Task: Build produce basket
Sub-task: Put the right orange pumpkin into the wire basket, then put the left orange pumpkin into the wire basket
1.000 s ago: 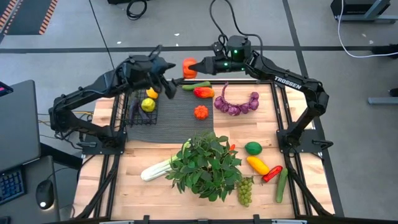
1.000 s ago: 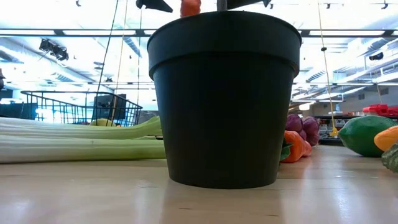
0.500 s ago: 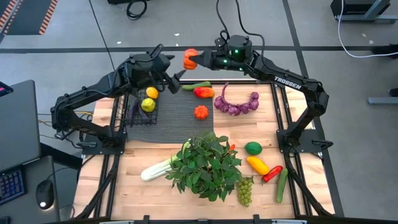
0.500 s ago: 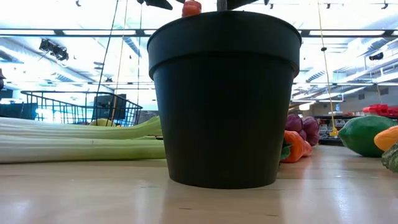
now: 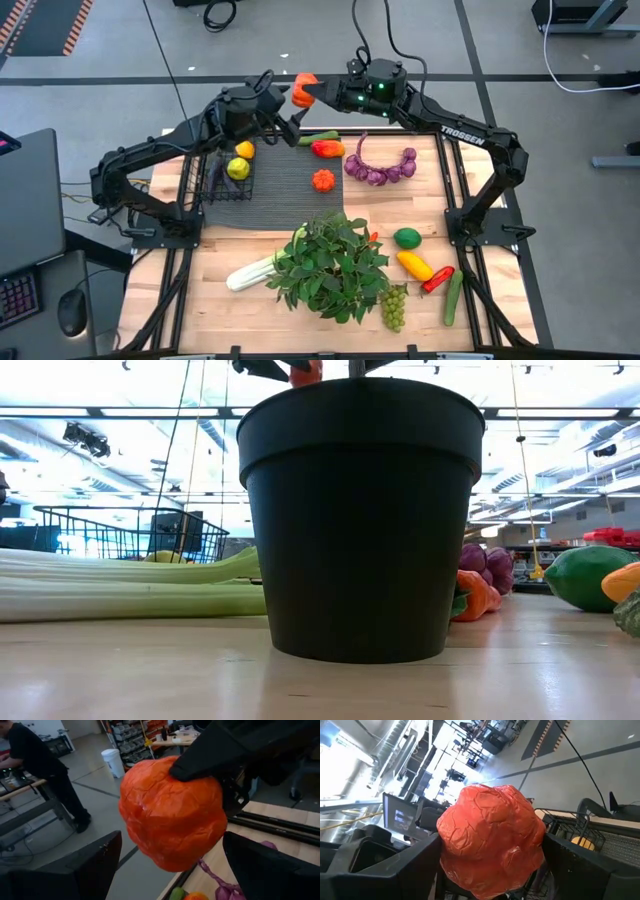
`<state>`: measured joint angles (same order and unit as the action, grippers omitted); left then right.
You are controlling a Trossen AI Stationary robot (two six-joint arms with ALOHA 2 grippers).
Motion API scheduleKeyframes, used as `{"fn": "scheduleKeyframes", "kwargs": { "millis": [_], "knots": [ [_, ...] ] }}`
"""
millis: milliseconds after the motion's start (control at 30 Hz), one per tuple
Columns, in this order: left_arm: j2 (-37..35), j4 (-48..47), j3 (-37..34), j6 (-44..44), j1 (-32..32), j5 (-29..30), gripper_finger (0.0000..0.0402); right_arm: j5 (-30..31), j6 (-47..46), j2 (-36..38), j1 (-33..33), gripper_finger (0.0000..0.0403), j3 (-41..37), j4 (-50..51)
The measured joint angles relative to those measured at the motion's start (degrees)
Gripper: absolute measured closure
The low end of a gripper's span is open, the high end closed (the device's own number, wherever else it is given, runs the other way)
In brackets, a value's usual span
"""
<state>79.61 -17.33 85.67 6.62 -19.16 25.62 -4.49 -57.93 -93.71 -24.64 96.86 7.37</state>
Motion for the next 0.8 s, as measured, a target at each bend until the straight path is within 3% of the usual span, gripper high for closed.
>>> {"fn": "scheduleKeyframes", "kwargs": {
  "millis": [800],
  "knots": [
    [-0.1,5.4,0.0,-4.8,1.1,2.5,0.0046,0.2,0.0,0.0,4.2,0.0056,0.0,0.3]
  ]
}}
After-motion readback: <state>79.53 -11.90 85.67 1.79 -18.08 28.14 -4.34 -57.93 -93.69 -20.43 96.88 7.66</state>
